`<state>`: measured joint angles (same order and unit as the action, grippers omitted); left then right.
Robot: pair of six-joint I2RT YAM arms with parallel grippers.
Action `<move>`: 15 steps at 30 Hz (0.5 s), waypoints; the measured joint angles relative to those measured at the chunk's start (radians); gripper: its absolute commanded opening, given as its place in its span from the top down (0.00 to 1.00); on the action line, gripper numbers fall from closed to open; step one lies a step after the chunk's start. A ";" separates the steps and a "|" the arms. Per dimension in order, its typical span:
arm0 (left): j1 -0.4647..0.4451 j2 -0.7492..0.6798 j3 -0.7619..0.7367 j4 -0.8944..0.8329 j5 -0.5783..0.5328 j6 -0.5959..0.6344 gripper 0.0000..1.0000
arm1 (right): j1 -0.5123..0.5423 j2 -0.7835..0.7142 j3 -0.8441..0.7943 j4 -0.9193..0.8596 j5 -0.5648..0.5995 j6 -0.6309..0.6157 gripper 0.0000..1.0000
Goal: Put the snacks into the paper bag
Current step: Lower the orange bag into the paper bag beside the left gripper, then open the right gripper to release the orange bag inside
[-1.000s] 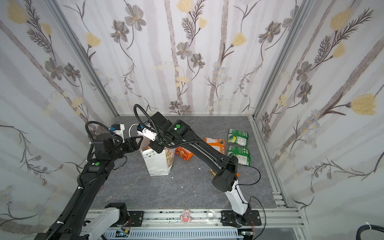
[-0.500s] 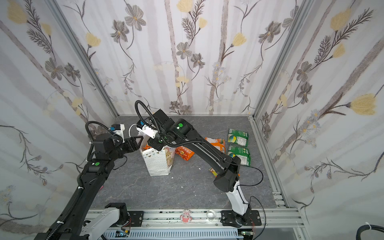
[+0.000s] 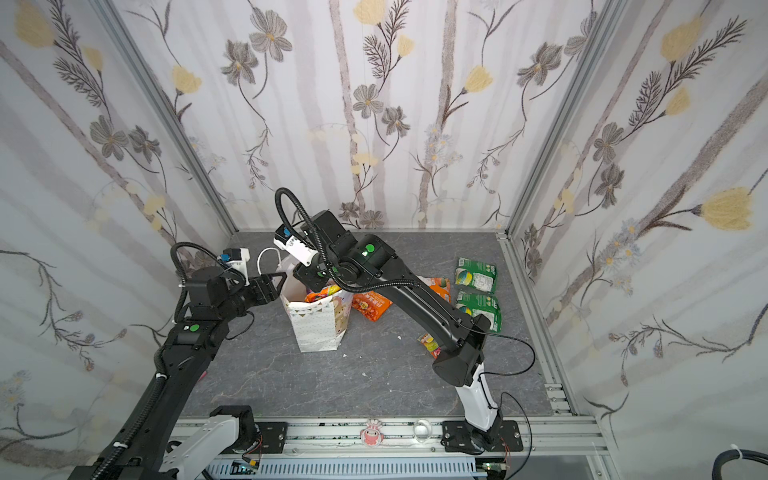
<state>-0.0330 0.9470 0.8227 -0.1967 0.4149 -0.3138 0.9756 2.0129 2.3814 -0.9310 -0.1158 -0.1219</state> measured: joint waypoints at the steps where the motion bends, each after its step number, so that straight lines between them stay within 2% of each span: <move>1: 0.000 0.000 0.000 0.000 0.000 0.000 0.30 | -0.001 -0.004 0.000 0.002 0.013 0.010 0.66; 8: 0.000 0.000 0.000 0.000 0.000 0.000 0.30 | 0.001 -0.074 0.000 0.007 0.077 0.100 0.68; 11: 0.000 -0.003 0.000 -0.001 0.000 0.000 0.30 | 0.013 -0.128 -0.016 0.011 0.127 0.145 0.62; 15: 0.000 -0.007 0.000 0.000 -0.001 0.000 0.30 | 0.039 -0.269 -0.198 0.055 0.190 0.198 0.58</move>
<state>-0.0330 0.9401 0.8227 -0.1970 0.4141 -0.3134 1.0149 1.7443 2.1830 -0.8764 0.0746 0.0757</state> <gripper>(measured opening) 0.702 0.389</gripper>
